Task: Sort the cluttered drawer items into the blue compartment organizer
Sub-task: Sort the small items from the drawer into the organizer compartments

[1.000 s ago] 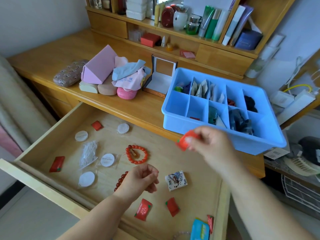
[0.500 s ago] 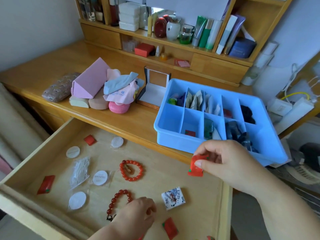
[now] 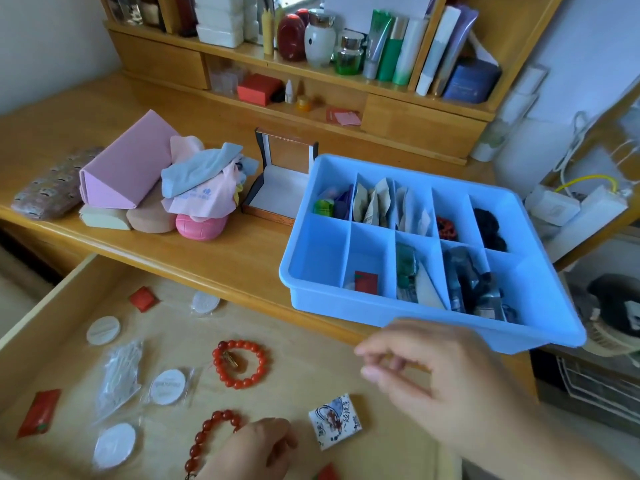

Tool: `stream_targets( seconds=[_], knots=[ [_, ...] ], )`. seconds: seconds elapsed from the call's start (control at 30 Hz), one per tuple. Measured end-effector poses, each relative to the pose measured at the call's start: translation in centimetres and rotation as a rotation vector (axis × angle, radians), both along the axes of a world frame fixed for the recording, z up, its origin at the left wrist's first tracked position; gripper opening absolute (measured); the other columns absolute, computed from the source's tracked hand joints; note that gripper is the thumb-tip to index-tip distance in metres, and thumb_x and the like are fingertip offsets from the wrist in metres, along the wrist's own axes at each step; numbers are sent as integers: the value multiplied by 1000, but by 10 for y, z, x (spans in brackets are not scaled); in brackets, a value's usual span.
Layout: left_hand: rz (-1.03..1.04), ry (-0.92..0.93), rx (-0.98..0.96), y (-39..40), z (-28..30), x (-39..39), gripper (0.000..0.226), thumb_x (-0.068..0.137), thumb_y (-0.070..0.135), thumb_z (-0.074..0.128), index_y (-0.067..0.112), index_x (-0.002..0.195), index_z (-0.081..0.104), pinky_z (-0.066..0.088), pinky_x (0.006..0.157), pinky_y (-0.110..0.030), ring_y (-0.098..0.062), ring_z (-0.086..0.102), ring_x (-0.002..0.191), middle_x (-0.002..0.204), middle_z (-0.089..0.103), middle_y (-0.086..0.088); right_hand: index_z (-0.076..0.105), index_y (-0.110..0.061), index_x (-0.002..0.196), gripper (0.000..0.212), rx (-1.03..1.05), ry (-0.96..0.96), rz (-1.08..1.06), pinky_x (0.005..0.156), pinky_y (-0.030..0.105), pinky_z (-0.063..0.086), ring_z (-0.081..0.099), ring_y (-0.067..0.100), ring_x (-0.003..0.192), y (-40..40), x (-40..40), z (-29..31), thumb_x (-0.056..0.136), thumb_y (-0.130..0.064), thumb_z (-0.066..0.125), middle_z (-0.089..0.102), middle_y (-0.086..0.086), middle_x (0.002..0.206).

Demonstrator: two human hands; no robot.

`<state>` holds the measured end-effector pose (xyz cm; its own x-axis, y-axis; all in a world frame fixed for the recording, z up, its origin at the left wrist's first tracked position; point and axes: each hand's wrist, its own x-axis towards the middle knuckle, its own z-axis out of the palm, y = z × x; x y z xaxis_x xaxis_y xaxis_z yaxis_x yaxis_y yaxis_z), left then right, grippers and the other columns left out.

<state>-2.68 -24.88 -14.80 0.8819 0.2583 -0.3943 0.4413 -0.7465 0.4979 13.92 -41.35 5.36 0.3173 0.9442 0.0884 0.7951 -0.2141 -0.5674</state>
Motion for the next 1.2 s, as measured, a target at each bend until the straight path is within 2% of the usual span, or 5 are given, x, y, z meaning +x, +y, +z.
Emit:
stream_targets(
  seconds=[0.1, 0.43, 0.77, 1.0, 1.2],
  knots=[
    [67, -106, 160, 0, -1, -2, 30, 69, 61, 31, 59, 98, 39, 33, 65, -2, 8, 52, 60, 71, 58, 29, 65, -35, 85, 8, 145, -244, -278, 69, 22, 47, 58, 3, 82, 30, 49, 30, 79, -40, 63, 63, -22, 77],
    [109, -101, 57, 7, -1, -2, 24, 75, 43, 43, 36, 95, 55, 47, 66, -17, 0, 59, 74, 75, 62, 19, 53, -23, 70, 29, -772, -892, -70, 82, 38, 21, 35, 18, 79, 112, 86, 3, 78, -50, 60, 43, -5, 70],
    [138, -126, -31, -3, 10, -8, 21, 86, 25, 49, 32, 101, 62, 37, 56, -4, 6, 52, 67, 82, 60, 22, 53, -19, 70, 14, -587, -616, -136, 53, 27, 31, 49, 21, 67, 99, 82, -3, 82, -19, 61, 50, -2, 68],
    [370, -137, -22, 39, 32, -40, 12, 87, 20, 54, 31, 91, 59, 42, 48, -10, 1, 58, 55, 76, 62, 13, 63, -36, 79, 7, 329, -14, -365, 52, 11, 34, 50, 3, 58, 26, 41, 15, 75, -40, 68, 59, -11, 64],
    [381, 32, 268, 98, 19, -60, 49, 92, 12, 52, 26, 137, 40, 44, 75, -23, -17, 58, 105, 136, 41, 8, 67, -31, 76, 8, -267, 254, -185, 54, 10, 35, 49, -4, 56, -19, -70, -95, 78, -27, 74, 56, -18, 56]
  ],
)
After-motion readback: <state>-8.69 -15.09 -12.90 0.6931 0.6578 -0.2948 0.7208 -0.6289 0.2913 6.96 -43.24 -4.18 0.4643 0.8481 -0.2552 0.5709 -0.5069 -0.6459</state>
